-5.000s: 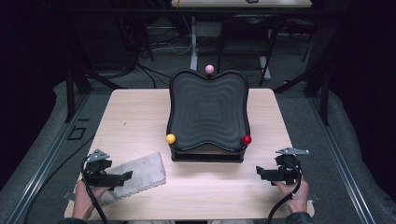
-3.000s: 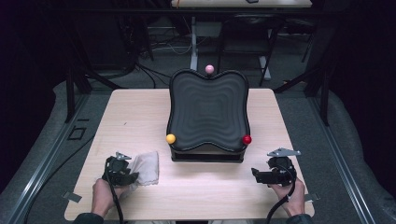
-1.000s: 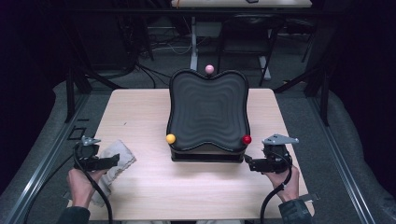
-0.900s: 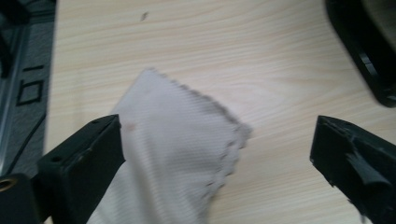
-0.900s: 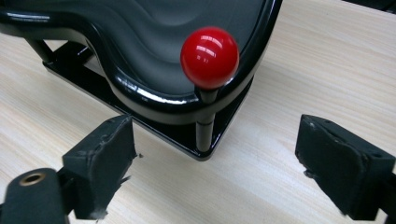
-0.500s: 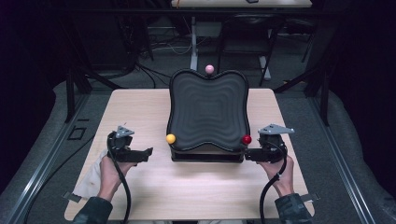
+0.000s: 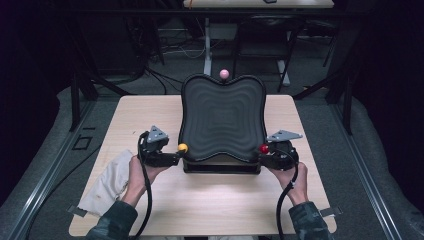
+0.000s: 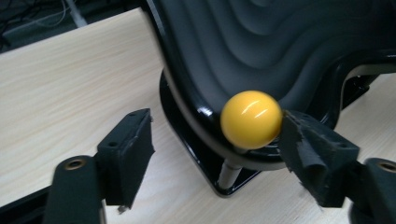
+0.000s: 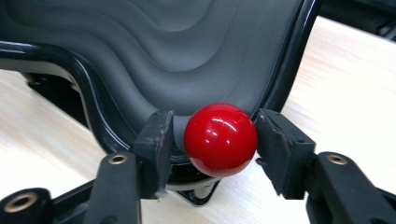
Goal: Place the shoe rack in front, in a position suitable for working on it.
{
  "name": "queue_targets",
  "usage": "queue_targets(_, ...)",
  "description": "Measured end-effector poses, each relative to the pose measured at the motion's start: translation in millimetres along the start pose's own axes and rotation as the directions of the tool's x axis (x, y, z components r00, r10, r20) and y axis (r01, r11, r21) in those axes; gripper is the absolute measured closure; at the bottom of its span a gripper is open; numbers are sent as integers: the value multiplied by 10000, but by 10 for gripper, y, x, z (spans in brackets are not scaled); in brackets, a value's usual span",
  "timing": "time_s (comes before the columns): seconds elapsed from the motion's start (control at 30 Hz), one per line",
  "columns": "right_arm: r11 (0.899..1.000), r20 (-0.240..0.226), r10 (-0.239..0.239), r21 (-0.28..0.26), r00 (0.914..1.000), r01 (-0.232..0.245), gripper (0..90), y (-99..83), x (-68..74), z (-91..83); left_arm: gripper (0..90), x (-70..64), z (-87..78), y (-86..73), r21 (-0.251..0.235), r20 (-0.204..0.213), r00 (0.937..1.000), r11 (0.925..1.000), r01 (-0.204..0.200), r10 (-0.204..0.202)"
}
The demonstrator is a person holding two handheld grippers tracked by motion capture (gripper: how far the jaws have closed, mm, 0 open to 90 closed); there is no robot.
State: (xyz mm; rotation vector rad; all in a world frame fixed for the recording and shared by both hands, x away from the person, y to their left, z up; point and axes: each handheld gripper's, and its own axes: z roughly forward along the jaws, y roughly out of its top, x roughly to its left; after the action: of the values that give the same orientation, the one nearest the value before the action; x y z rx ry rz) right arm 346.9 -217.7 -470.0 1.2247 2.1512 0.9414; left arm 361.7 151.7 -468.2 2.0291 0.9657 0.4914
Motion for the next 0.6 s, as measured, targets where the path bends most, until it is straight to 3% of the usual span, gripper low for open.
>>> queue_targets(0.13,9998,-90,-91,-156,9999,90,564,5,6,-4,469,-36,59,3,119,144,9996,9997,-228,226)
queue_targets(0.2,9997,19,-160,-164,9999,161,593,8,19,-4,492,-54,96,1,225,129,9994,9992,-327,324)
queue_targets(0.27,9996,-77,-209,-208,9998,207,597,7,31,1,588,-60,120,-11,304,147,9991,9988,-390,386)
queue_targets(0.33,9994,-83,-282,-195,9996,280,599,13,41,5,593,-37,116,-38,113,165,9993,9993,-347,345)
queue_targets(0.6,9992,-152,-249,-302,9996,245,601,16,92,18,598,2,61,-83,88,152,9993,9994,-335,333)
